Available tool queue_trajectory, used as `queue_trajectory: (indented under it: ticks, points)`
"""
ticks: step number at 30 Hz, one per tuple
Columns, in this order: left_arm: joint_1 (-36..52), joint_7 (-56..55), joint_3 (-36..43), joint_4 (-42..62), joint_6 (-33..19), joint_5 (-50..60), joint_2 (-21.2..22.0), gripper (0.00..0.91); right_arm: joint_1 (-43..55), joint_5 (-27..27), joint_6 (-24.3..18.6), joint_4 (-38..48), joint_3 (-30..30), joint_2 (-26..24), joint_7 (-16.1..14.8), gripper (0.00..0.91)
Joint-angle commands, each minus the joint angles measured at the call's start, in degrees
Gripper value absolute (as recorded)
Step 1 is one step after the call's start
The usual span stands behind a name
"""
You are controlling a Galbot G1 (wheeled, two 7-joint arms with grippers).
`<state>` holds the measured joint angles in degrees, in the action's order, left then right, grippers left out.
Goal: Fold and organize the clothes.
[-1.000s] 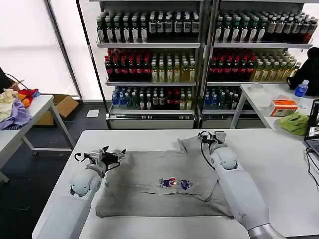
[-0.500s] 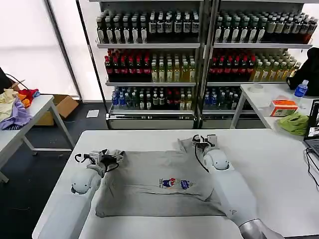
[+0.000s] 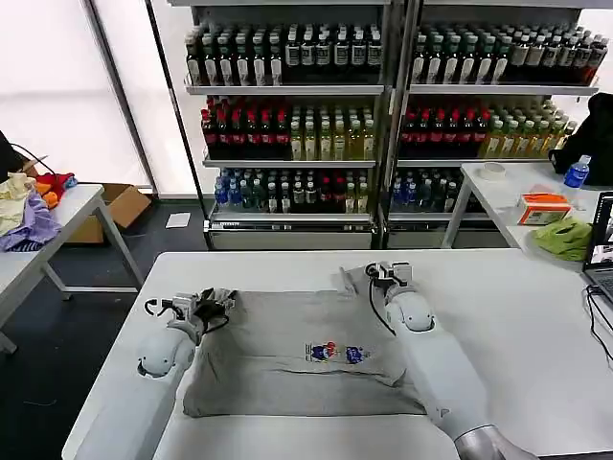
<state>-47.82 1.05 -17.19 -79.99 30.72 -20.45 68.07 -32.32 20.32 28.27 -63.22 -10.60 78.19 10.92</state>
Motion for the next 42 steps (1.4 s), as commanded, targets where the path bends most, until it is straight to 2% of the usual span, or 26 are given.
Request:
queue_trajectory:
  ticks: [1,6,11,14,21,24,34,42]
  points:
    - [-1.7,0.2,0.0,-0.2,0.6,0.2,0.7,0.010,-1.9,0.0,0.3,-2.0,0.1,-0.2,0.0,0.000]
    - [-2.0,0.2,-0.4,-1.3,0.5,0.0,1.3,0.000,-3.1,0.6,0.6,-4.2,-0.1,-0.7,-0.1,0.000]
    - [-2.0,-0.7,-1.1,-3.1,-0.9,-0.6,1.3,0.000,-5.5,3.6,1.1,-9.9,-1.0,-1.2,0.3,0.000]
    - [-2.2,-1.1,-1.5,-4.4,-2.6,-0.6,1.3,0.000,-6.6,3.9,0.7,-12.3,-1.6,-1.5,0.5,0.000]
    - [-4.0,-2.3,-2.0,-8.0,-10.2,0.8,1.5,0.000,-8.7,2.1,-2.1,-19.5,-3.4,-2.4,0.6,0.000]
    - [-4.8,-2.2,-2.4,-10.4,-11.5,0.7,1.2,0.000,-9.0,2.4,-2.5,-22.7,-4.2,-2.7,1.0,0.000]
    - [-8.7,-1.8,-3.8,-15.8,-11.9,0.7,0.0,0.000,-12.7,3.4,-1.8,-32.5,-4.7,-4.0,2.4,0.000]
    - [-13.9,-1.3,-5.6,-19.7,-11.6,1.1,-0.8,0.000,-22.5,2.7,-1.4,-40.7,-6.4,-4.1,3.8,0.000]
